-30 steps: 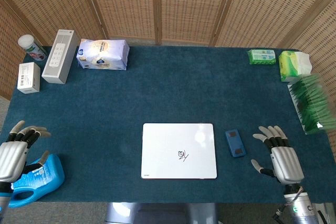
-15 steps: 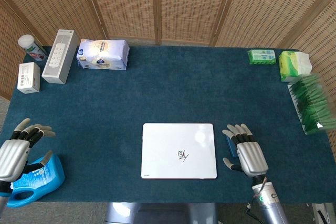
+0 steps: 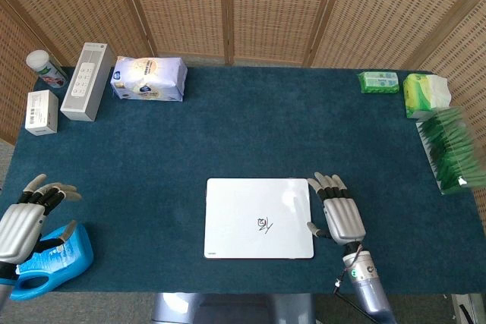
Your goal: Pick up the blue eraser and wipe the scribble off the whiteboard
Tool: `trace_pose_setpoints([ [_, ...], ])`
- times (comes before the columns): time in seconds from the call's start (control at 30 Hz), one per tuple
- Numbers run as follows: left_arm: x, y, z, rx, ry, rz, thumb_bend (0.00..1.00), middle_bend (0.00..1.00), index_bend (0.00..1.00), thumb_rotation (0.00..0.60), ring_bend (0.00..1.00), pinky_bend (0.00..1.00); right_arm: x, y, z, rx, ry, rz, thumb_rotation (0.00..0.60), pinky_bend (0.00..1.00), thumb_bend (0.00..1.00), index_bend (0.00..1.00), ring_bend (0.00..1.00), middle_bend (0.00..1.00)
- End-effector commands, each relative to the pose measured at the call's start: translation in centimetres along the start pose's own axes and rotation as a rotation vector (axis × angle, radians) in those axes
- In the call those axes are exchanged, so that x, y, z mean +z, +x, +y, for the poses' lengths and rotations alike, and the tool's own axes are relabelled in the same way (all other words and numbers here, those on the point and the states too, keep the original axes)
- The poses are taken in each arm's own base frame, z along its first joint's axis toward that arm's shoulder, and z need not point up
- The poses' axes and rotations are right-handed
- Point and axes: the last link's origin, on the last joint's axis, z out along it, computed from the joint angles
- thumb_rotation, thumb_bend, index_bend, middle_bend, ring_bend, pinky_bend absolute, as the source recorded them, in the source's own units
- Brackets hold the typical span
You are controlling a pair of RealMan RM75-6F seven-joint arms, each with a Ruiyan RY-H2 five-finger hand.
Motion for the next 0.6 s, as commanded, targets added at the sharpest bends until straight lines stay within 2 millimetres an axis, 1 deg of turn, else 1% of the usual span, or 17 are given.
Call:
trace_pose_setpoints([
  [0.03,0.0,0.0,0.0,-0.001,0.002,-0.001,0.43,0.29,0.34,0.600,0.23,0.08,0.5,-0.8,0.0,-0.022,-0.008,-0.008,0.600,0.04,0.21,0.08,0.00,0.05],
  [0.23,-0.1,0.1,-0.2,-0.002,0.005,-0.001,0.43,0.29,0.34,0.600,0.23,0.08,1.0,-1.4,0.5,-0.034,-0.027,-0.018,0.600,0.05,0.21,0.08,0.00,0.05],
  [0.37,-0.3,0.0,-0.2,-0.005,0.008,-0.002,0.43,0.29,0.34,0.600,0.23,0.08,1.2,-1.9,1.2,-0.058,-0.043,-0.013,0.600,0.06,0.21,0.08,0.00,0.05],
  [0.6,-0.4,0.2,-0.2,-0.007,0.005,0.003,0.43,0.29,0.34,0.600,0.23,0.08,1.4,-2.2,2.2,-0.103,-0.051,-0.006,0.600,0.06,0.21,0.08,0.00,0.05],
])
